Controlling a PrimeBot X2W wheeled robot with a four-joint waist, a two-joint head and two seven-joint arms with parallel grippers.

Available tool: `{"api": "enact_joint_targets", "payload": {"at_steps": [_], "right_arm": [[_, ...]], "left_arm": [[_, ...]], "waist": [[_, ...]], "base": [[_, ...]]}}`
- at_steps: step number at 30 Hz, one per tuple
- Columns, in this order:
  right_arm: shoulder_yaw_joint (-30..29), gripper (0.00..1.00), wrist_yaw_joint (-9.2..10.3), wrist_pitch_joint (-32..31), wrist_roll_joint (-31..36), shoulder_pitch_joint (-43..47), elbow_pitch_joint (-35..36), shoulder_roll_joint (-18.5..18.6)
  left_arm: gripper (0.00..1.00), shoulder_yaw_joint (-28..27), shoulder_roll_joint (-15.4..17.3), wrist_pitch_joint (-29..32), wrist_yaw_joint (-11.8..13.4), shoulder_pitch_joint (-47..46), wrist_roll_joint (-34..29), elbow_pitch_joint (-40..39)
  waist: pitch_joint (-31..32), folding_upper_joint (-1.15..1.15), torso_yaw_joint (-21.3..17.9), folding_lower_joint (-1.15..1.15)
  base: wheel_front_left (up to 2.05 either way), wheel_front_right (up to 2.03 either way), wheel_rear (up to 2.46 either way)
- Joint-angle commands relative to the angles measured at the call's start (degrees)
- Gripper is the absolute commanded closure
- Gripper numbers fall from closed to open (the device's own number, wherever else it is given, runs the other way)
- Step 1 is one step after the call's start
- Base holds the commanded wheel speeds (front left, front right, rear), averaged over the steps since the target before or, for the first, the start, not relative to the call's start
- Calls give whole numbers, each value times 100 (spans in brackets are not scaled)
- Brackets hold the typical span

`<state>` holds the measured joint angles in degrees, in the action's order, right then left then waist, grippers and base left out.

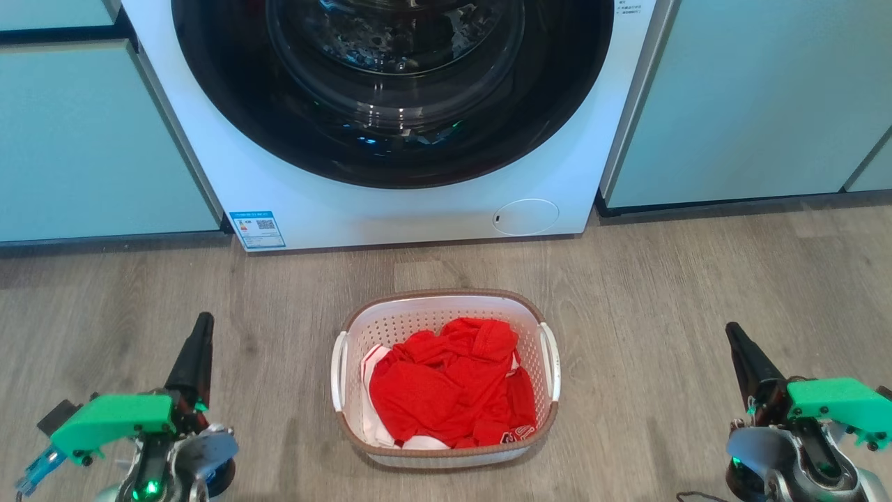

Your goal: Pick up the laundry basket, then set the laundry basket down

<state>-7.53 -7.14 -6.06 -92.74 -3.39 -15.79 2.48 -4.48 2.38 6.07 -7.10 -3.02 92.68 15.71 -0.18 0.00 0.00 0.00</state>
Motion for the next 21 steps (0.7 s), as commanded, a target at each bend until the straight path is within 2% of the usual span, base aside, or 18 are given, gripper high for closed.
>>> {"api": "enact_joint_targets", "payload": {"at_steps": [1, 21], "right_arm": [[103, 100, -35, -41, 56, -280, 177, 40], [103, 100, -35, -41, 56, -280, 177, 40]], "left_arm": [[100, -202, 50, 40, -39, -316, -49, -168], [100, -202, 50, 40, -39, -316, -49, -168]], "waist": [[0, 0, 0, 0], [0, 0, 0, 0]], "base": [[0, 0, 0], [0, 0, 0]]}}
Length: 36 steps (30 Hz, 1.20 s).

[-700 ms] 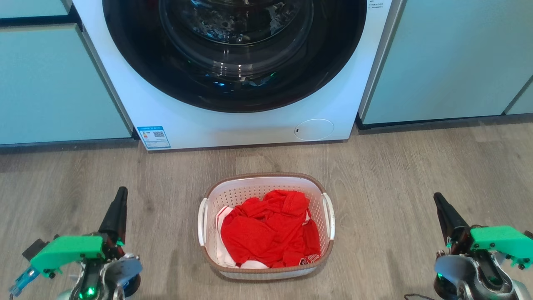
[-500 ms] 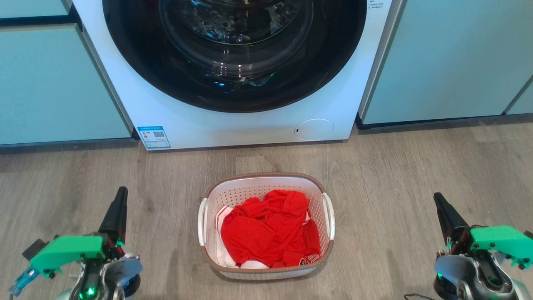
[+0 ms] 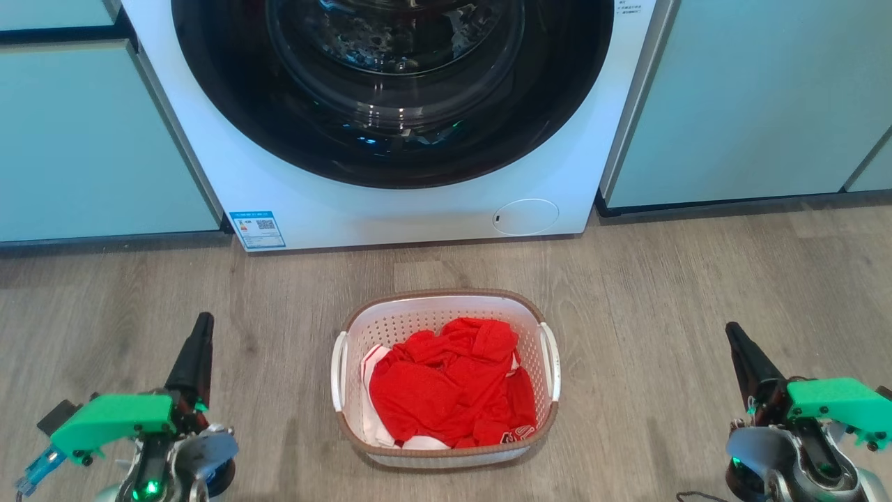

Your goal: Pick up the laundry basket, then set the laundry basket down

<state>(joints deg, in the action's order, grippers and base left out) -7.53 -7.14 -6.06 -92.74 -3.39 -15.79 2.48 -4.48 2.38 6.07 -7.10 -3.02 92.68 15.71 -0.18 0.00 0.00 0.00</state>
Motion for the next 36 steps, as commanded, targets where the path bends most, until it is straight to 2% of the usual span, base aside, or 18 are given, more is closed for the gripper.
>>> {"api": "enact_joint_targets", "payload": {"at_steps": [1, 36], "right_arm": [[103, 100, -35, -41, 56, -280, 177, 40], [103, 100, -35, -41, 56, -280, 177, 40]], "left_arm": [[100, -202, 50, 40, -39, -316, -49, -168], [100, -202, 50, 40, -39, -316, -49, -168]], "waist": [[0, 0, 0, 0], [0, 0, 0, 0]], "base": [[0, 0, 0], [0, 0, 0]]}}
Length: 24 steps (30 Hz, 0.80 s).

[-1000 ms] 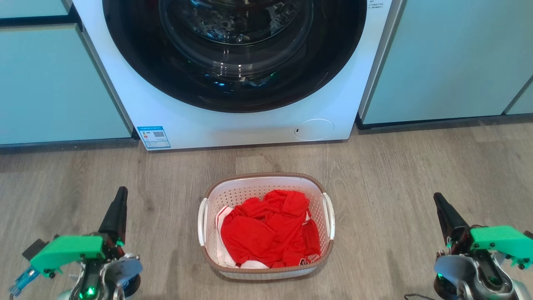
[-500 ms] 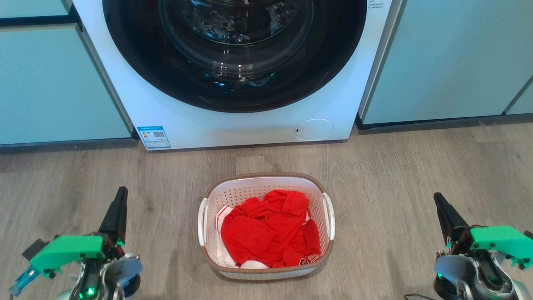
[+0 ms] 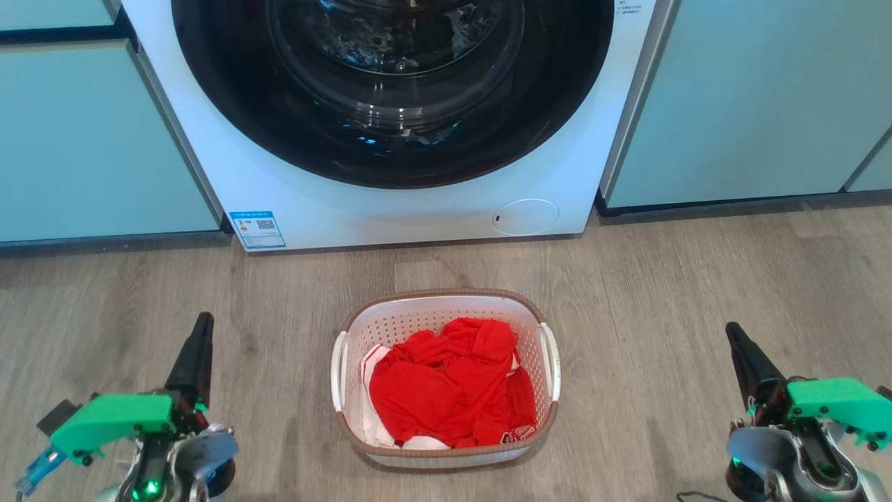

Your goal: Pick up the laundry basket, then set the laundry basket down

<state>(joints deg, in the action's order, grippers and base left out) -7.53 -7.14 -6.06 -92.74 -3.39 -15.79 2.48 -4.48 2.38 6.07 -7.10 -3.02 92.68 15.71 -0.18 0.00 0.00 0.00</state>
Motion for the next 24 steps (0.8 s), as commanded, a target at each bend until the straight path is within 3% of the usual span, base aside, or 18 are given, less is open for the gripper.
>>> {"api": "enact_joint_targets", "payload": {"at_steps": [1, 9, 10, 15, 24], "right_arm": [[103, 100, -35, -41, 56, -280, 177, 40], [103, 100, -35, -41, 56, -280, 177, 40], [0, 0, 0, 0, 0, 0, 0, 0], [34, 0, 0, 11, -2, 214, -391, -60], [200, 0, -3, 162, 84, 176, -342, -53]], "left_arm": [[100, -202, 50, 40, -39, -316, -49, -168], [100, -202, 50, 40, -39, -316, -49, -168], [0, 0, 0, 0, 0, 0, 0, 0], [0, 24, -53, -10, 7, 279, -1, 393], [0, 88, -45, -161, 3, 280, -122, 278]], "waist": [[0, 0, 0, 0], [0, 0, 0, 0], [0, 0, 0, 0], [0, 0, 0, 0], [-2, 0, -5, 0]], "base": [[0, 0, 0], [0, 0, 0], [0, 0, 0], [0, 0, 0], [0, 0, 0]]}}
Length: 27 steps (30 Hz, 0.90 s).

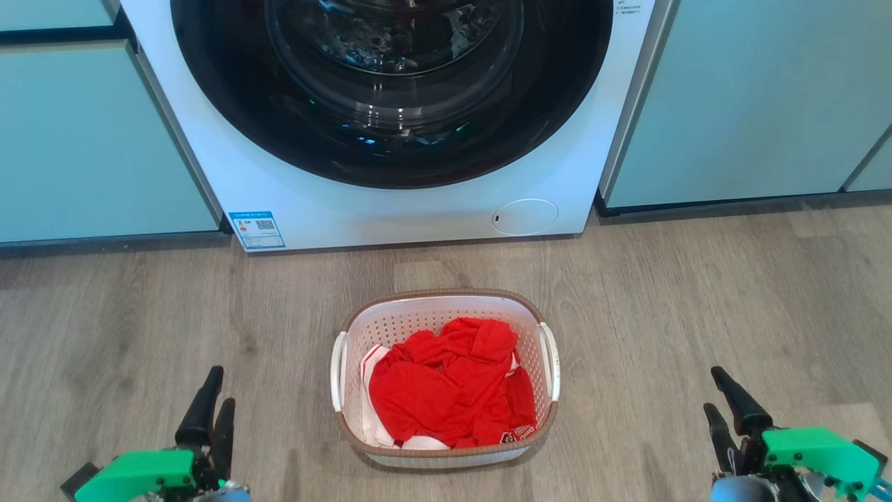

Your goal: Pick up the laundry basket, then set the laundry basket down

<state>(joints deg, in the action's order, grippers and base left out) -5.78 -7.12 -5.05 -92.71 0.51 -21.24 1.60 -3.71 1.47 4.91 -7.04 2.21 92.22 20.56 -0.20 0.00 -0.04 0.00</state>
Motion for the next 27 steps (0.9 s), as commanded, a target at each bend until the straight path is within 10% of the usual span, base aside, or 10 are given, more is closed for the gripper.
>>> {"api": "enact_joint_targets", "payload": {"at_steps": [1, 27], "right_arm": [[37, 0, -4, 78, 105, -219, 207, 36], [279, 0, -11, 514, 2096, -374, 609, 56]], "left_arm": [[0, 14, 47, -62, -4, -244, -102, -219], [0, 234, 68, -498, 380, -325, -2264, -829]], "waist": [[0, 0, -1, 0], [-35, 0, -6, 0]], "base": [[0, 0, 0], [0, 0, 0]]}}
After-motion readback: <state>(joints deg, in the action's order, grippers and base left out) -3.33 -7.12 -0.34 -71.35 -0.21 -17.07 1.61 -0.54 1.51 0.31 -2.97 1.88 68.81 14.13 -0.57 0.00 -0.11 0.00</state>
